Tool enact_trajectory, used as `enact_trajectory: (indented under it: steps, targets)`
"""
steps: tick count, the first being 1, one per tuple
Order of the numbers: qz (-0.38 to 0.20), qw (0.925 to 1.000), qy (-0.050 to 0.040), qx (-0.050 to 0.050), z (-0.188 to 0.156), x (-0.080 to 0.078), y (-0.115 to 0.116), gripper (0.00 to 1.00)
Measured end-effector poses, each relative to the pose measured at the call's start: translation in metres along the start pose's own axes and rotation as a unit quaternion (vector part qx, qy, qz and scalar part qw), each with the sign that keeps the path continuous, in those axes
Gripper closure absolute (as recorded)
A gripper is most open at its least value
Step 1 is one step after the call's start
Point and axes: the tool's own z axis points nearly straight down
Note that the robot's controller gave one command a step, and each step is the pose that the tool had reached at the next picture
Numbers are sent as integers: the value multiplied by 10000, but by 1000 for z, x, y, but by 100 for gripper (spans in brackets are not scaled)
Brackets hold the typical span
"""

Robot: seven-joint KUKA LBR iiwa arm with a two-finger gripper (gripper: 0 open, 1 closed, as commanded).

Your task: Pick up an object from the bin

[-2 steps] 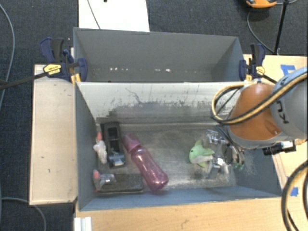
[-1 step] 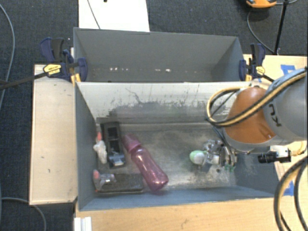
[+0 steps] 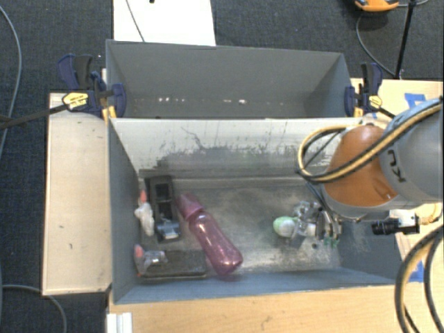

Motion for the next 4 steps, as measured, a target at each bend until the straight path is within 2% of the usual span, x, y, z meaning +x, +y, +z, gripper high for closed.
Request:
enact_trajectory:
  steps: [4]
  targets:
    - [-16, 10000, 14, 3, -31, 1, 0, 100]
